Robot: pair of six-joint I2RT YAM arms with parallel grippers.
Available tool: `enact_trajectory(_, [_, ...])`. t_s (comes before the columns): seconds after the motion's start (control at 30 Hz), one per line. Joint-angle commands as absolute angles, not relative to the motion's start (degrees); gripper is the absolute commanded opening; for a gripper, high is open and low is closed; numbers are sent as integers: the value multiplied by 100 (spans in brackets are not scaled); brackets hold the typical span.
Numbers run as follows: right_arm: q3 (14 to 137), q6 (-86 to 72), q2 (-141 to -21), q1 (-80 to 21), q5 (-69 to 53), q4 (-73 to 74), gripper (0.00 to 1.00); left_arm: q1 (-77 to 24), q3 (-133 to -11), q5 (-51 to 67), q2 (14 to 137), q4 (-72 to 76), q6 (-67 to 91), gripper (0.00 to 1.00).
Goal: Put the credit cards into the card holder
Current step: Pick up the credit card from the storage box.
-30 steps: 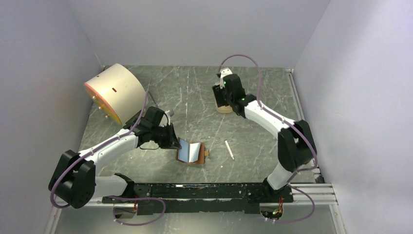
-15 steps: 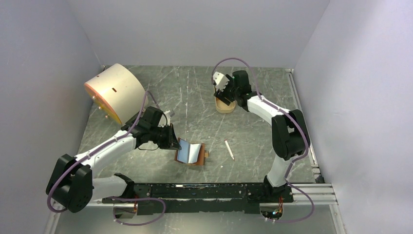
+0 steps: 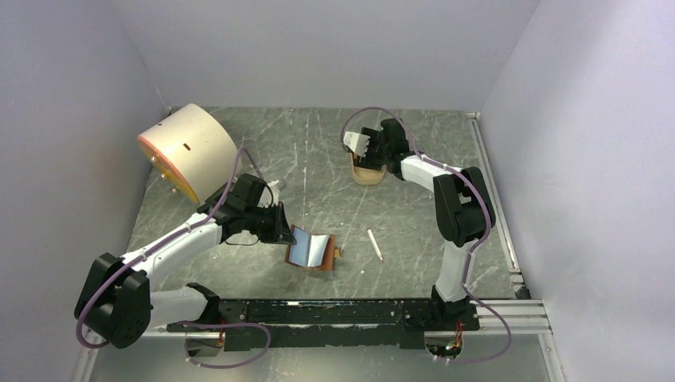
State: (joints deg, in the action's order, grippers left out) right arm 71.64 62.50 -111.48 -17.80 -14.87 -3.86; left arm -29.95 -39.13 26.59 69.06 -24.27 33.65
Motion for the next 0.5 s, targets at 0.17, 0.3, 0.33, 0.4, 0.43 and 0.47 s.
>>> enact_trajectory(0.17, [6982, 7046, -11188, -1692, -1484, -838, 69, -3012, -3893, 2871, 6684, -2347, 3248, 9])
enact_trajectory(0.3, [6986, 7125, -11188, -1669, -1639, -707, 70, -3015, -3873, 2864, 6680, -2323, 3262, 9])
enact_trajectory(0.33, [6975, 7134, -11193, -1665, -1638, -741, 70, -3010, -3873, 2872, 6687, -2321, 3269, 9])
enact_trajectory(0.4, [6934, 7145, -11263, -1655, -1654, -821, 69, -3013, -3863, 2865, 6688, -2323, 3276, 9])
enact_trajectory(0.43, [6931, 7153, -11354, -1660, -1664, -833, 70, -3013, -3859, 2857, 6695, -2313, 3278, 9])
enact_trajectory(0.47, [6964, 7183, -11378, -1658, -1676, -797, 69, -3012, -3857, 2863, 6704, -2312, 3278, 9])
